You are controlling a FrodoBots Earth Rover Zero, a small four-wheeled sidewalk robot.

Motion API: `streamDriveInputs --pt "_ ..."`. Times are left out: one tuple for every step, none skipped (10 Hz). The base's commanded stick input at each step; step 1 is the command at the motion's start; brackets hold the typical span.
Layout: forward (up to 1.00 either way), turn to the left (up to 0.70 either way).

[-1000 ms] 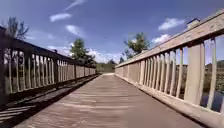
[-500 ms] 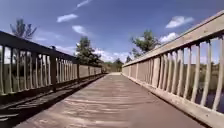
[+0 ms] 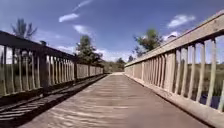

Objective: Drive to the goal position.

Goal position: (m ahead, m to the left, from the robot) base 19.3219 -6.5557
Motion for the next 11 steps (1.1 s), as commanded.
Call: streamDriveInputs --pt "1.0 0.0" --pt "1.0 0.0" --pt "1.0 0.0" --pt "1.0 0.0" --pt "1.0 0.0" --pt "1.0 0.0" --pt "1.0 0.0" --pt "1.0 0.0" --pt "1.0 0.0" --pt "1.0 0.0" --pt "1.0 0.0"
